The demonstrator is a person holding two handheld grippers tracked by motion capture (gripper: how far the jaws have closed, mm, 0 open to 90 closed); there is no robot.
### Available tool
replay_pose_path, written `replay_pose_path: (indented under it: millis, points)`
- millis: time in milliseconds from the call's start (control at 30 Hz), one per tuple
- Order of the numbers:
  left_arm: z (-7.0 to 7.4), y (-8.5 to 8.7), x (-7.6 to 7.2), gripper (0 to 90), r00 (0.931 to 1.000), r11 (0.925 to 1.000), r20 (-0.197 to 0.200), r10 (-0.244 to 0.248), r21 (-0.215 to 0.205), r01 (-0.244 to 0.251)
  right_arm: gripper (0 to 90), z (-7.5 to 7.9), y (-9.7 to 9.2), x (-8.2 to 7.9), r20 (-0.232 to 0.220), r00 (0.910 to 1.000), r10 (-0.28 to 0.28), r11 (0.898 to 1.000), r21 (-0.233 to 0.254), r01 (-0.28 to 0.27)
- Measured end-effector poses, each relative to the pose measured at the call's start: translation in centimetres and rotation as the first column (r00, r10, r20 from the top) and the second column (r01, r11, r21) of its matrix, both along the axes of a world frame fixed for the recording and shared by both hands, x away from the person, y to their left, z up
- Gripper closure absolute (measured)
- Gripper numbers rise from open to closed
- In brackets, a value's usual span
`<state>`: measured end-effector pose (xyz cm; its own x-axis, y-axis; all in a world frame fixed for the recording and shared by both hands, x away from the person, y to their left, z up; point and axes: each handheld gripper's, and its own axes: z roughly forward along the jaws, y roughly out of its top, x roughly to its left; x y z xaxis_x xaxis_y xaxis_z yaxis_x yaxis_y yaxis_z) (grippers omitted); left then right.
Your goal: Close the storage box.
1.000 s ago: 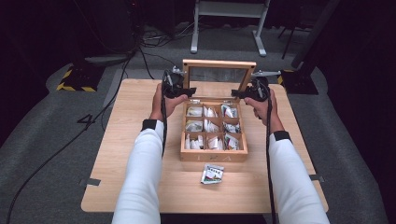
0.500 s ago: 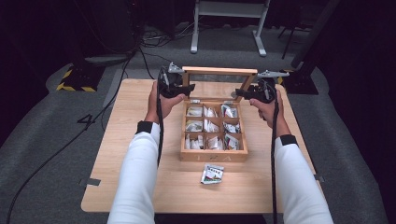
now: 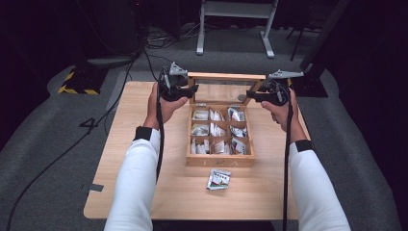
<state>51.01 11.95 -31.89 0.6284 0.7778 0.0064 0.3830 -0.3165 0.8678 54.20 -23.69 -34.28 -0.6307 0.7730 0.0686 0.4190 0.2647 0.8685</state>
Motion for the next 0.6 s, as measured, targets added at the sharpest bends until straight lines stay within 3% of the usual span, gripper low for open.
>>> replay_pose_path:
  millis: [333, 500, 600]
  points:
    - [0.5, 0.0, -1.2, 58.2, 0.9998, 0.9989, 0.000, -0.022, 0.041, 0.022, 44.6, 1.0, 0.6, -1.3, 0.008, 0.9999, 0.009, 0.999, -0.053, -0.009]
    - [0.7, 0.0, -1.8, 58.9, 0.9998, 0.9990, 0.001, -0.021, 0.041, 0.021, 44.6, 1.4, 0.6, -1.8, 0.017, 0.9996, 0.022, 0.998, -0.053, -0.021]
    - [0.6, -0.2, -2.1, 57.7, 0.9997, 0.9974, 0.000, -0.024, 0.068, 0.024, 44.7, 1.5, 0.7, -2.1, 0.023, 0.9992, 0.032, 0.998, -0.053, -0.030]
